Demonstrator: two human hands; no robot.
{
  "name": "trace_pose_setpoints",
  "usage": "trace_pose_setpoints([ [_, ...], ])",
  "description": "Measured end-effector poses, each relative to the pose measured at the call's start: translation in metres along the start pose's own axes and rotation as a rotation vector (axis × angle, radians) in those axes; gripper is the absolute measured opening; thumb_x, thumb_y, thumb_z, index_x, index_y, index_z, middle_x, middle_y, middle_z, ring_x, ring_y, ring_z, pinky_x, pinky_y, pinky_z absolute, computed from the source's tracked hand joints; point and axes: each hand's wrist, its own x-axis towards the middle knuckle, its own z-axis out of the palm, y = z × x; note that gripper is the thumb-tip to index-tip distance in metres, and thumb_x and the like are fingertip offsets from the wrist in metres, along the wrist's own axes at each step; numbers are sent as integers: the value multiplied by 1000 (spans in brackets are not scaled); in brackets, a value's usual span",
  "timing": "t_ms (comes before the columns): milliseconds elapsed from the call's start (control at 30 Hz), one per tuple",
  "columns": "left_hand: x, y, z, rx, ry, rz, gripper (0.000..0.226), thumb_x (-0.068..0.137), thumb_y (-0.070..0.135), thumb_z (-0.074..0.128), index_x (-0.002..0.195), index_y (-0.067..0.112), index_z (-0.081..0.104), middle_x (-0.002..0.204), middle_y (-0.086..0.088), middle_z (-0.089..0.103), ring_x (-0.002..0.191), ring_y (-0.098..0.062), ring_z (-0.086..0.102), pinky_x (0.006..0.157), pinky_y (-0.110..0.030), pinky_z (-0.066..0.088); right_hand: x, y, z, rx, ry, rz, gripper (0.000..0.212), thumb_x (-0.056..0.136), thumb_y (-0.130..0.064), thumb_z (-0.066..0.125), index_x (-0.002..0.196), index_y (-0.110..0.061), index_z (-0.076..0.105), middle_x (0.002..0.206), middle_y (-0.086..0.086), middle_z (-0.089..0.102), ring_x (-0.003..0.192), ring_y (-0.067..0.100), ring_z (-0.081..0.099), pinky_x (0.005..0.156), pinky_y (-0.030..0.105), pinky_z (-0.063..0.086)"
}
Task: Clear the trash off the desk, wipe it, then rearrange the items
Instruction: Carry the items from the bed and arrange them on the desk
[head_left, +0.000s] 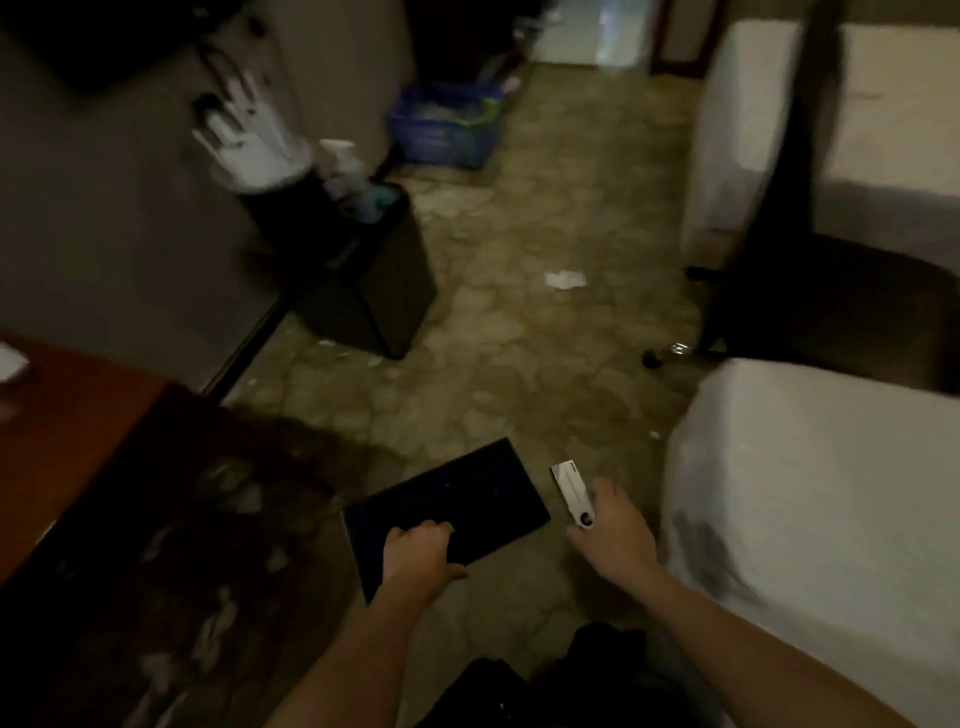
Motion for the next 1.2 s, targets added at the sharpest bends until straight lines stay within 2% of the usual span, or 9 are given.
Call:
trace_pose_setpoints([
  [200, -51, -118, 19, -220, 69, -280, 59, 91, 50, 56, 141, 23, 41, 136, -1, 51, 122, -21, 50, 105, -37, 32, 16, -124, 60, -105, -181, -248, 48, 82, -33, 68, 120, -17, 44, 120, 3, 52, 105, 23, 56, 83, 35, 49],
  [300, -69, -159, 20, -294, 114, -403, 55, 91, 50, 56, 138, 23, 44, 133, 0, 52, 119, -21, 51, 102, -36, 32, 32, -179, 82, -115, -269, -355, 53, 80, -28, 70, 124, -15, 44, 122, 5, 51, 107, 23, 54, 87, 36, 48],
  [533, -86, -239, 3, -456, 189, -651, 48, 92, 47, 54, 133, 24, 47, 132, -1, 53, 118, -20, 51, 102, -34, 35, 82, -310, 135, -194, -437, -676, 46, 77, -19, 72, 115, -10, 49, 114, 6, 53, 104, 24, 53, 79, 28, 42],
  [667, -103, -267, 2, -574, 178, -817, 47, 90, 46, 58, 130, 24, 49, 131, -1, 53, 118, -19, 51, 101, -34, 37, 103, -378, 161, -299, -508, -881, 35, 75, -21, 72, 98, -15, 46, 102, 5, 53, 98, 24, 56, 71, 28, 39],
  [767, -118, -282, 9, -655, 216, -950, 45, 89, 47, 58, 127, 23, 51, 129, -1, 55, 116, -20, 53, 99, -34, 37, 106, -432, 187, -426, -518, -1011, 40, 76, -28, 71, 105, -14, 48, 107, 6, 55, 98, 24, 56, 72, 30, 42],
  [900, -149, -301, 26, -729, 242, -1132, 43, 91, 46, 56, 127, 24, 49, 129, 0, 55, 116, -20, 53, 98, -33, 36, 74, -486, 230, -530, -591, -1139, 49, 79, -31, 72, 118, -16, 46, 117, 3, 51, 104, 20, 55, 81, 33, 51],
  [967, -172, -318, 37, -763, 247, -1191, 44, 92, 47, 55, 129, 25, 47, 130, 1, 54, 117, -19, 52, 98, -34, 34, 48, -510, 255, -571, -622, -1205, 51, 80, -32, 71, 121, -17, 44, 119, 1, 50, 103, 17, 54, 79, 29, 49],
  [1067, -207, -352, 58, -771, 250, -1258, 45, 92, 47, 53, 130, 26, 46, 132, 1, 53, 120, -20, 50, 101, -35, 31, 8, -544, 297, -567, -661, -1289, 52, 79, -33, 73, 120, -18, 45, 116, 0, 52, 99, 15, 55, 77, 30, 53],
  [1200, -253, -414, 82, -778, 268, -1266, 50, 92, 47, 52, 135, 24, 43, 135, 0, 50, 124, -19, 47, 103, -35, 29, -44, -594, 347, -557, -685, -1338, 53, 80, -29, 72, 125, -20, 46, 120, -2, 52, 100, 12, 53, 72, 21, 48],
])
